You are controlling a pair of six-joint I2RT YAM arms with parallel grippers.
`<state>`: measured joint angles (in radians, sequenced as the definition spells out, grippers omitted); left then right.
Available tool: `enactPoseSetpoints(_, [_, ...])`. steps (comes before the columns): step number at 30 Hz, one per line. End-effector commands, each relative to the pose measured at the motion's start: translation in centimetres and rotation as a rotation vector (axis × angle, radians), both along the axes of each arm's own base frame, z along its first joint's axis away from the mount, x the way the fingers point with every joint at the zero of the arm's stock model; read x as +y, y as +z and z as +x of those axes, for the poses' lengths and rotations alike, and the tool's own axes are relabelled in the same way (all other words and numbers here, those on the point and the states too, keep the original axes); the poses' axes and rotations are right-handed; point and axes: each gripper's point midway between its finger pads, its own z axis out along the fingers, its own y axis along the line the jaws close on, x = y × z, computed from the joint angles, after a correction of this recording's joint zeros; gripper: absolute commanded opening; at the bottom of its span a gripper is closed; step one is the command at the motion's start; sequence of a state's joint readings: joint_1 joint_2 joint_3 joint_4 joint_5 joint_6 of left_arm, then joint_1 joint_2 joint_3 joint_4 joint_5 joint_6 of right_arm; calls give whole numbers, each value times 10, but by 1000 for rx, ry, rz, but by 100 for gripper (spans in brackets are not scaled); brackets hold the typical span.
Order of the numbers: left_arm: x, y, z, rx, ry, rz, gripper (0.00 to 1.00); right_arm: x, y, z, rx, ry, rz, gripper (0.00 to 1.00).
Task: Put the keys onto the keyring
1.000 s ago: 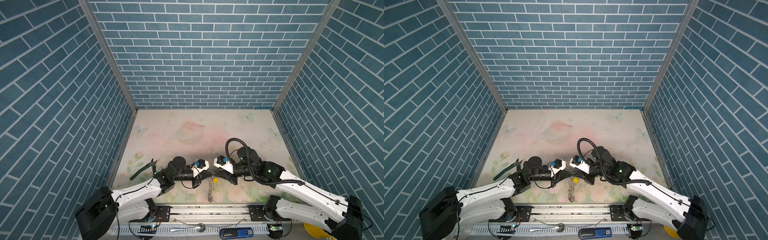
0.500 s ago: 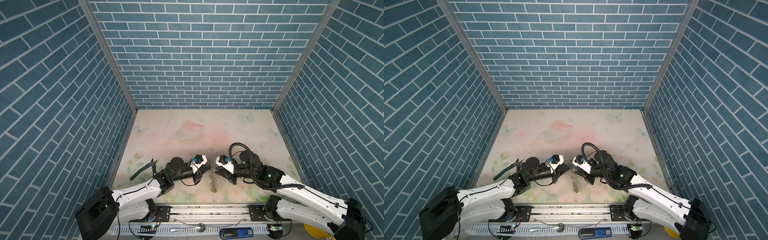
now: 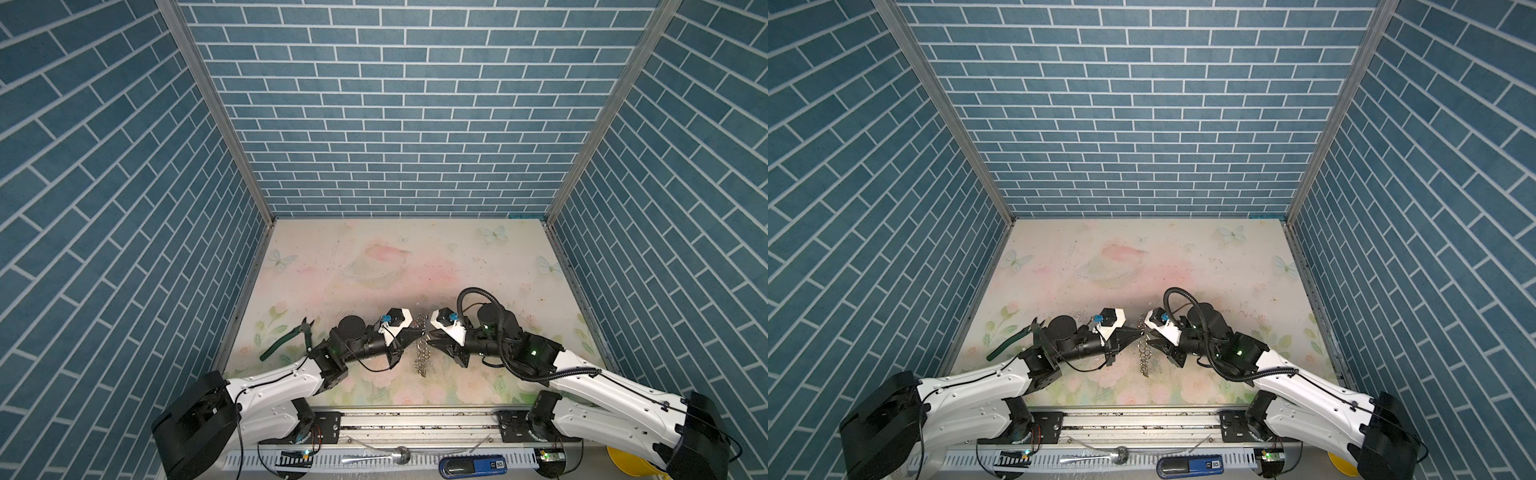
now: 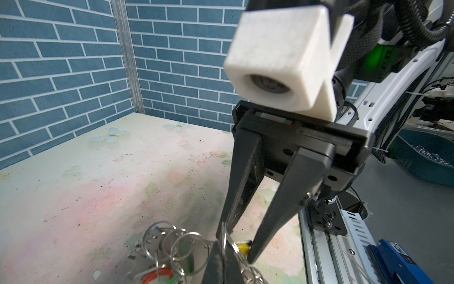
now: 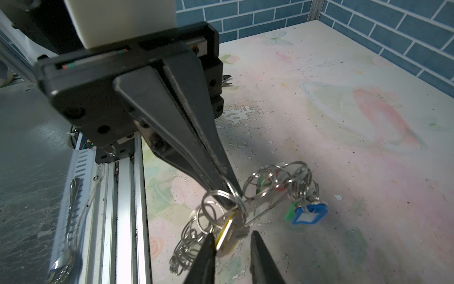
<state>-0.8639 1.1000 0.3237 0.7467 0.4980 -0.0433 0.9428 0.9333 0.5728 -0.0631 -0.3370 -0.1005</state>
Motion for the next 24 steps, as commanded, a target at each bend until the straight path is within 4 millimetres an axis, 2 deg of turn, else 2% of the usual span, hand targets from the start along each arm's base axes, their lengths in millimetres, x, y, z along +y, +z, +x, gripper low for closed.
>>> enactPoseSetpoints(1, [-1,14,-5,-32,-26,-51,0,-1,-4,2,-3,-13,-11,23])
enactPoseSetpoints(10, [-2,12,-5,-28,-27,-43,0,0,-5,0,3,0,-18,17])
enactPoseSetpoints(16, [1,15,0,-37,8,-55,0,0,-9,-7,29,33,-38,1])
enactPoseSetpoints(24, [8,33,5,-62,61,-131,0,3,-21,-20,90,88,-78,0])
